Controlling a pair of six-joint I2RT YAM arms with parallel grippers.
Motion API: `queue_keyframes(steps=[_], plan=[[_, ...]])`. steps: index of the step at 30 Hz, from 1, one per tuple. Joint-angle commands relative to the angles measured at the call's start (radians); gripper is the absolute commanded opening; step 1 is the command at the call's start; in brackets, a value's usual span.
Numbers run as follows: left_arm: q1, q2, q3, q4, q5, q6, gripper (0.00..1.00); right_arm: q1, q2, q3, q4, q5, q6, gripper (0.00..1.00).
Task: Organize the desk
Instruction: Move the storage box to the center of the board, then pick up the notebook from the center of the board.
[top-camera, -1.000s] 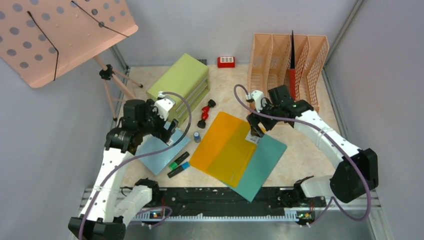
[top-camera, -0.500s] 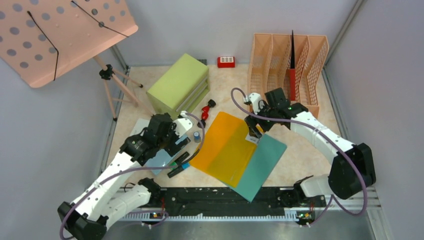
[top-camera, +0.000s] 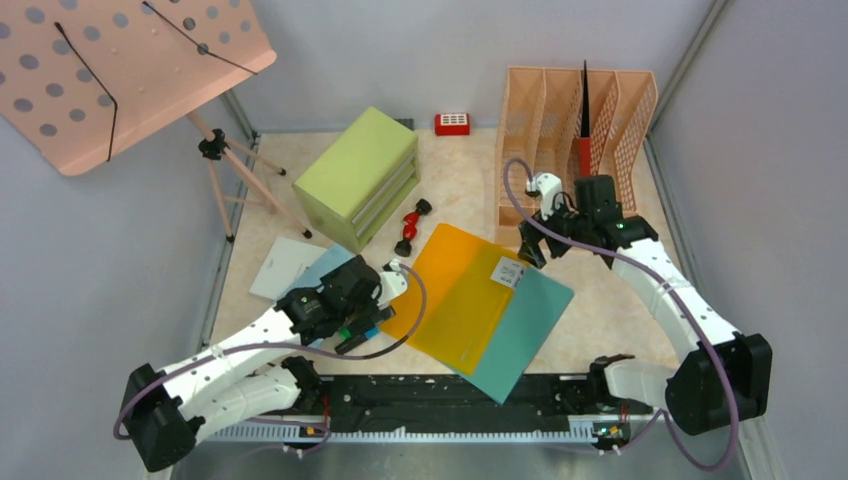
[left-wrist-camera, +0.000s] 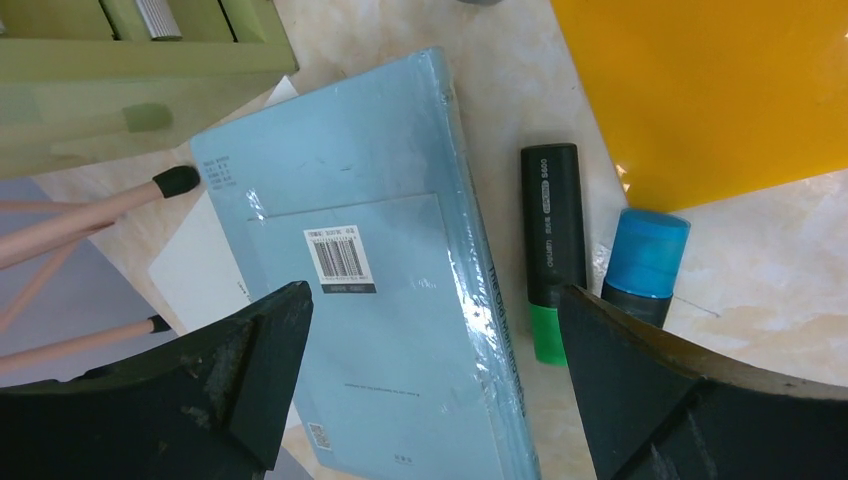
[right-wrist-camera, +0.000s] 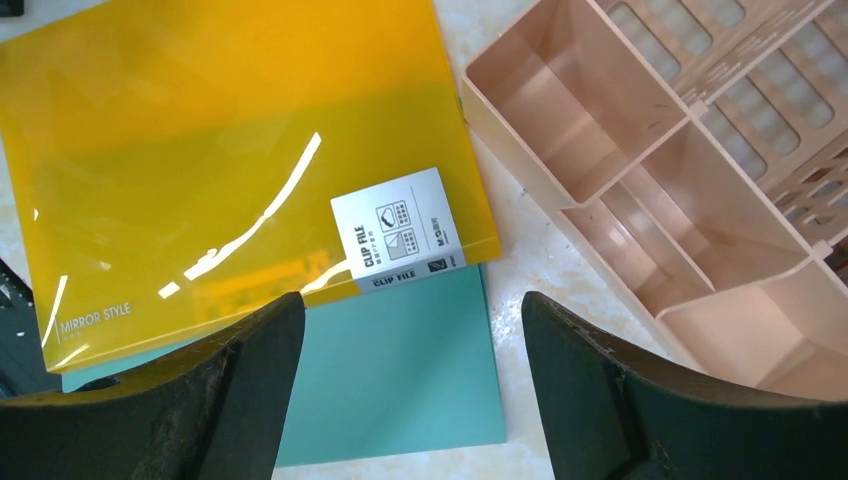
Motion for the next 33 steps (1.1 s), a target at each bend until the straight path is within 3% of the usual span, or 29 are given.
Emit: queue_keyframes(steps=[1,11,16,23,33], plan=[[-0.034,-0.001,-0.016,0.118,-0.100,-0.005,0.98,-0.037,-0.025,-0.032,0.043,-0.036,-0.003,0.79],[-0.125,0.214,-0.009,0.197,-0.199,-0.017,0.98,-0.044,-0.007,-0.040,0.051,-0.034,-0.004,0.79],[-0.145,0.305,0.033,0.206,-0.324,-0.016,0.98,-0.045,-0.014,-0.053,0.059,-0.033,-0.005,0.79],[-0.162,0.353,0.007,0.265,-0.376,0.016,0.97,-0.043,-0.007,-0.052,0.066,-0.045,-0.008,0.79],[-0.169,0.374,-0.082,0.441,-0.463,0.123,0.87,-0.044,0.031,-0.033,0.068,-0.065,-0.009,0.79]])
